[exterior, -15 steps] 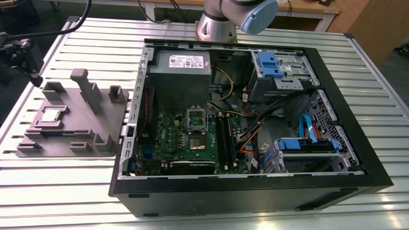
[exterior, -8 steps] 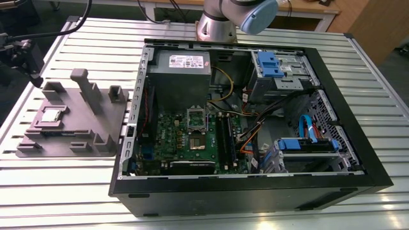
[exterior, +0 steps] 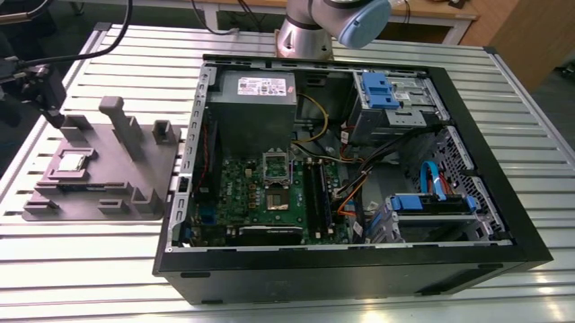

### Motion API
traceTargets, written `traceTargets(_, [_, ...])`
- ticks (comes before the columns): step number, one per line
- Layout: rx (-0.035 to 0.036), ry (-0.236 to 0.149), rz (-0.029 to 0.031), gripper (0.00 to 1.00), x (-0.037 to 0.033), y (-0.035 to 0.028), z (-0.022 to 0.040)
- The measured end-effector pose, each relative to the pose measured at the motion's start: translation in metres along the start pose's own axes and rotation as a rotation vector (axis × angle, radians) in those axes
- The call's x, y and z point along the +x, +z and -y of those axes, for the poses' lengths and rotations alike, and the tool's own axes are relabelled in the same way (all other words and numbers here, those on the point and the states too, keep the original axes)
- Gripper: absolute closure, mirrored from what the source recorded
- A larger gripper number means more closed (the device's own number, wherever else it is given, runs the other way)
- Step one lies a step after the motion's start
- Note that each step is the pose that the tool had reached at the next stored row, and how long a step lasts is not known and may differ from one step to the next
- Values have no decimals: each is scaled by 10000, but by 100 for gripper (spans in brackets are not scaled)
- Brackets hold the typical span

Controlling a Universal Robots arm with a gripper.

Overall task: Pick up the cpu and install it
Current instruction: 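Pick up the cpu and move it towards the insertion slot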

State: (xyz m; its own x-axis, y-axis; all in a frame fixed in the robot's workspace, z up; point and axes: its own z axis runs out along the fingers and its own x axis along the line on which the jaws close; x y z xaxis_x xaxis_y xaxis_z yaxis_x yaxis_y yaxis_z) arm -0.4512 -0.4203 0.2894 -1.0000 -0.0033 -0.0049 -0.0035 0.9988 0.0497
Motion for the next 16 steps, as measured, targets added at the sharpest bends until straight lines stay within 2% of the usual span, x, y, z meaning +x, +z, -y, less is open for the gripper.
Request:
traceTargets(5, [0, 18, 0, 35, -13, 90, 30])
traceTargets(16, [-1, 20, -3, 35, -24, 279, 52])
